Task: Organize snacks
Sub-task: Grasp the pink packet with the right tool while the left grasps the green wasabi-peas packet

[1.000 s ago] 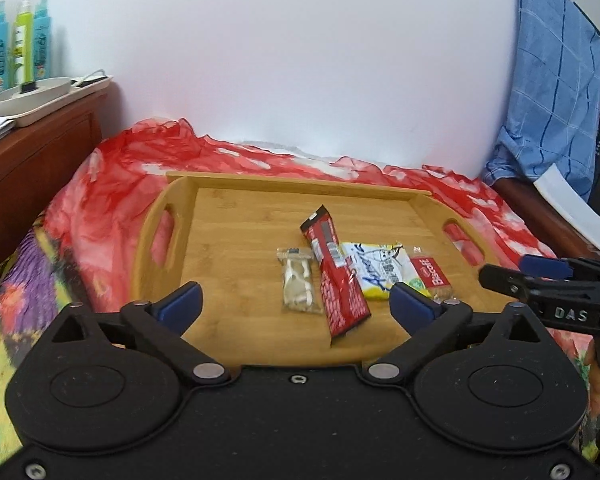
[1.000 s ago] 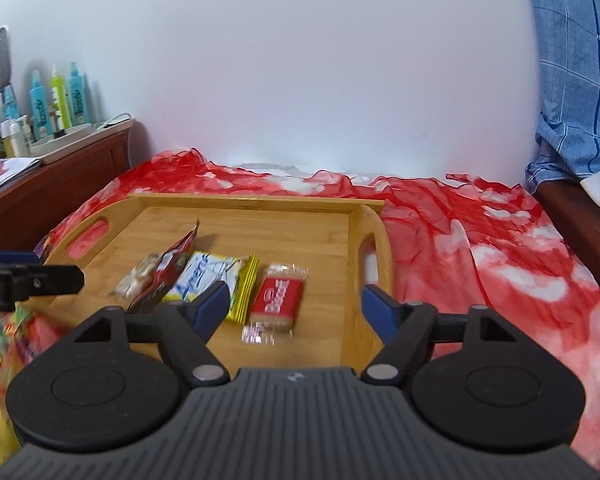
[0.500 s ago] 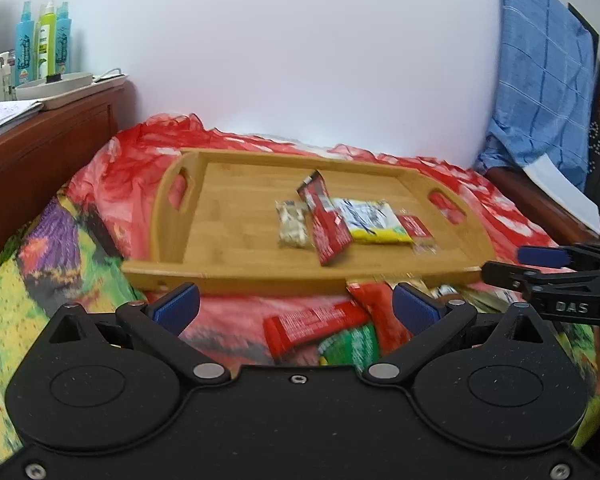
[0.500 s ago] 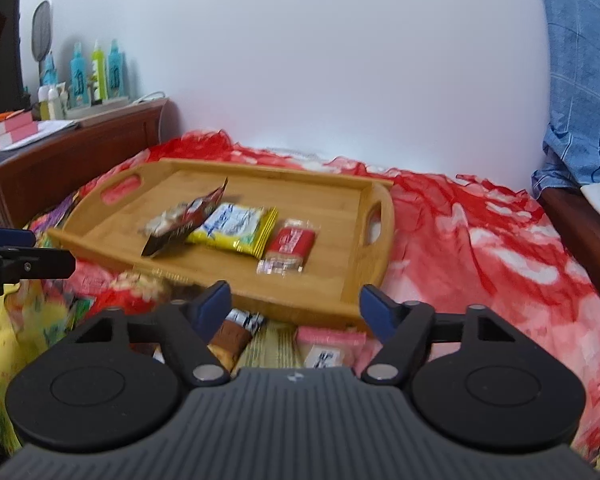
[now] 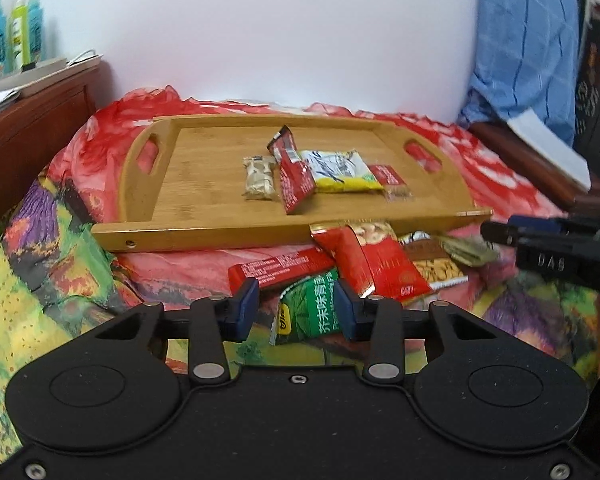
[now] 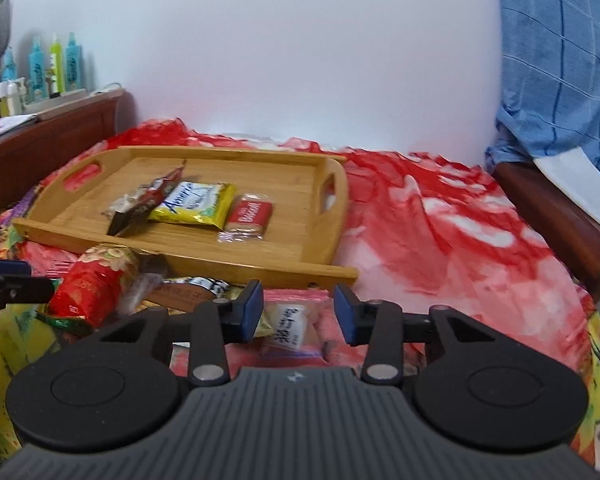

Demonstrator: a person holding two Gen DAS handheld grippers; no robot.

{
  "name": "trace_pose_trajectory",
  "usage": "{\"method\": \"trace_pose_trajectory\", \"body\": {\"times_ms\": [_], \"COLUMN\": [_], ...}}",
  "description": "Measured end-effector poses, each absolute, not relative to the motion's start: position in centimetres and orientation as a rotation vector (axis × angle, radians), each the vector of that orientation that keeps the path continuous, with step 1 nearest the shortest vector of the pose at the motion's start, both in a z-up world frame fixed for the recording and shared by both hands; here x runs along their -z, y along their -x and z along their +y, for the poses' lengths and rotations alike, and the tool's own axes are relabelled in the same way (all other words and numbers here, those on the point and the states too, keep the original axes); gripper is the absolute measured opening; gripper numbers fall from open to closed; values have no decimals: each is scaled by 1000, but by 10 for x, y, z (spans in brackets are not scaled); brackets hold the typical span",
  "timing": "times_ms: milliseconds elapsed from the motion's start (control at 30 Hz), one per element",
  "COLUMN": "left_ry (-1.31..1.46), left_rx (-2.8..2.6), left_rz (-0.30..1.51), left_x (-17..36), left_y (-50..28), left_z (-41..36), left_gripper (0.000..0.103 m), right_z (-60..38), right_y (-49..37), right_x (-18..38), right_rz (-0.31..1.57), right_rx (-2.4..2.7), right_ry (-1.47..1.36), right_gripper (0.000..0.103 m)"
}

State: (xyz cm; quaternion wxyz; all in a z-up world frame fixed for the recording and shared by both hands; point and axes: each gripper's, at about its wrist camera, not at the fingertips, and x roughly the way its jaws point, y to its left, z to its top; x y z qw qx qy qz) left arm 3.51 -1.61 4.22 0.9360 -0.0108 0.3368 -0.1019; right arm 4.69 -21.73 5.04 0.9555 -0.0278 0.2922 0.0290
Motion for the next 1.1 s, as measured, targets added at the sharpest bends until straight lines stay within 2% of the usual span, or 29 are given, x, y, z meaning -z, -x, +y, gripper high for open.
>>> {"method": "trace_pose_trajectory", "body": {"times_ms": [267,367,433,467,567,600,833,900,1000,1033,1067,1100], "left_ry": [-40,-27,-26,-28,-34,-30,-2,-3,21,37,49,55], "left_rx": [179,199,203,203,198,196,185,172,137,142,140,138], "left_rz": [712,726,733,733,723,719,718,714,711,711,713,712], "left_x": [-32,-29,-27,-26,-23,-22,-16,-15,-16,-17,-17,-18], "left_y": [-41,-42,-44,-44,-46,-47,-49,-49,-50,-50,-50,-50], "left_z": [-29,-32,-36,-38,-44,-45,-52,-54,-52,-50,-49,-48], "left_gripper": [42,47,51,53,60,63,73,71,50,48,47,46], "right_z": [-217,-215,-213,-212,-207,-207,-214,-217,-216,-215,-214,-215], "right_y": [-51,-52,-55,-56,-58,-57,-53,-52,-49,-49,-50,-50], "right_x": [-41,-39,-39,-38,-31,-33,-26,-27,-20,-18,-20,-24], "right_rz": [671,674,686,692,701,708,690,654,596,591,596,589], "right_rx": [-18,-32,-53,-60,-54,-58,-66,-84,-80,-77,-82,-90], "right_ry": [58,44,15,2,27,20,-33,-69,-31,-15,-10,-16], "right_gripper": [47,48,51,57,59,63,65,65,63,58,49,46]}}
